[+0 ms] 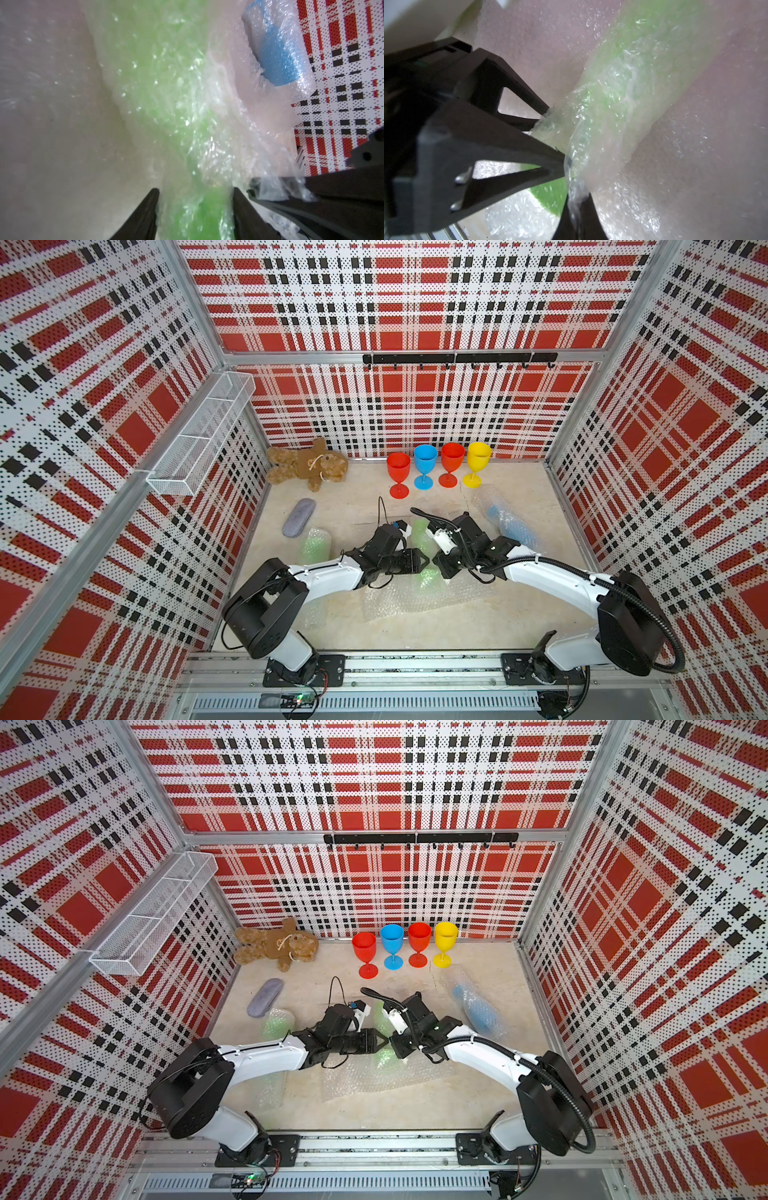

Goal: Unpack wine glasses from bubble wrap
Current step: Unwrap the bubble wrap.

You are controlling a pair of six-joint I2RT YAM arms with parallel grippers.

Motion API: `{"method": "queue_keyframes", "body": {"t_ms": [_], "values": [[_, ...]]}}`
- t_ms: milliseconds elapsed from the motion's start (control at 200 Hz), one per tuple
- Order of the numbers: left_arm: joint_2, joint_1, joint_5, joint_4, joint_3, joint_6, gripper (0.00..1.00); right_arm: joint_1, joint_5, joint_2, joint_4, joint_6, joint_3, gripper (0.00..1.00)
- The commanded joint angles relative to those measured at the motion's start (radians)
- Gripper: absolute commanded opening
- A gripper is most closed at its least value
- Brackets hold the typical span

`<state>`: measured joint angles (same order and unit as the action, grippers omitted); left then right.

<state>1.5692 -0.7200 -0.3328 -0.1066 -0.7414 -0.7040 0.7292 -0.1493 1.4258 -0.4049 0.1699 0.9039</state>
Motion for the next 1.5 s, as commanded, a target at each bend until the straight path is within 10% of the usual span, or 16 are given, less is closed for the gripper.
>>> {"method": "queue_keyframes", "body": {"t_ms": [0,225,686,1493], "values": [[0.001,0.007,-0.006,-0.001,-0.022,0.024,0.39,0.006,0.025,-0.005,0.034,0.007,-0.013,0.0],[-0.03,0.026,-0.009,0.002,0.014,0.026,0.0,-0.015,0.133,-0.04,0.048,0.093,-0.053,0.0],[-0.12,0.075,0.018,0.009,0.101,0.008,0.0,-0.266,0.052,-0.192,0.205,0.367,-0.253,0.0],[-0.176,0.144,0.051,-0.02,0.246,-0.073,0.0,-0.36,0.089,-0.132,0.261,0.471,-0.324,0.0]]}}
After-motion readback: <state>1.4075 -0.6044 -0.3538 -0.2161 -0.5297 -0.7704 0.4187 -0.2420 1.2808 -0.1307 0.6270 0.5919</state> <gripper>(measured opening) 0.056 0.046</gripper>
